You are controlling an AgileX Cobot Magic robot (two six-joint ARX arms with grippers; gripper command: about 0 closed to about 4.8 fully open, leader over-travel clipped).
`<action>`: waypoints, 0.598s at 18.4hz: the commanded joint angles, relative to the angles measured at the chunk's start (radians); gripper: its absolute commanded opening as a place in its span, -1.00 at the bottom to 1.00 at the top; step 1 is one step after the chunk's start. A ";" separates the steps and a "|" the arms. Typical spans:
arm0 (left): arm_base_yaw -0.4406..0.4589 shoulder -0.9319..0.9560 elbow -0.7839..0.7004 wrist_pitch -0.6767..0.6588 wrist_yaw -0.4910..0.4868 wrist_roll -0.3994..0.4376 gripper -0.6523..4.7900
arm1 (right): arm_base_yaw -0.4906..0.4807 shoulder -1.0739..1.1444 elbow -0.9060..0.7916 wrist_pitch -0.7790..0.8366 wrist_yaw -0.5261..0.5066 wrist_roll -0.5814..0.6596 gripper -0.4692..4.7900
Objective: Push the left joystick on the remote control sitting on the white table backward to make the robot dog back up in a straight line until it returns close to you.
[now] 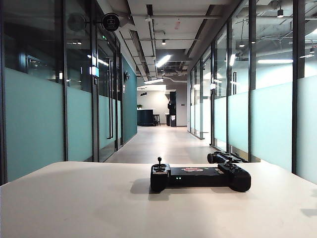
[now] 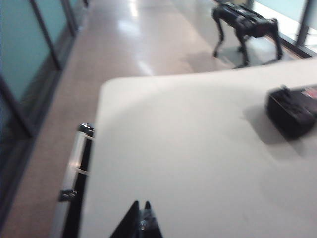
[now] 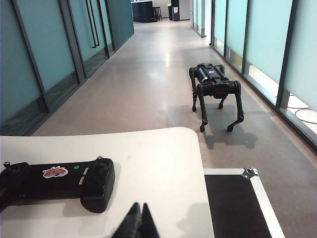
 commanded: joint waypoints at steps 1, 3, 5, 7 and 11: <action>0.134 0.001 0.002 0.124 0.184 -0.003 -0.78 | 0.000 -0.003 -0.009 0.011 -0.002 0.004 -0.81; 0.233 0.001 -0.004 0.180 0.294 -0.003 -0.78 | 0.000 -0.003 -0.009 0.011 -0.002 0.004 -0.81; 0.304 0.001 -0.007 0.209 0.350 -0.003 -0.78 | 0.000 -0.003 -0.009 0.011 -0.002 0.004 -0.81; 0.330 0.000 -0.024 0.238 0.349 -0.005 -0.78 | 0.000 -0.003 -0.009 0.011 -0.002 0.004 -0.81; 0.327 0.001 -0.087 0.311 0.332 -0.030 -0.78 | 0.000 -0.003 -0.009 0.011 -0.002 0.004 -0.81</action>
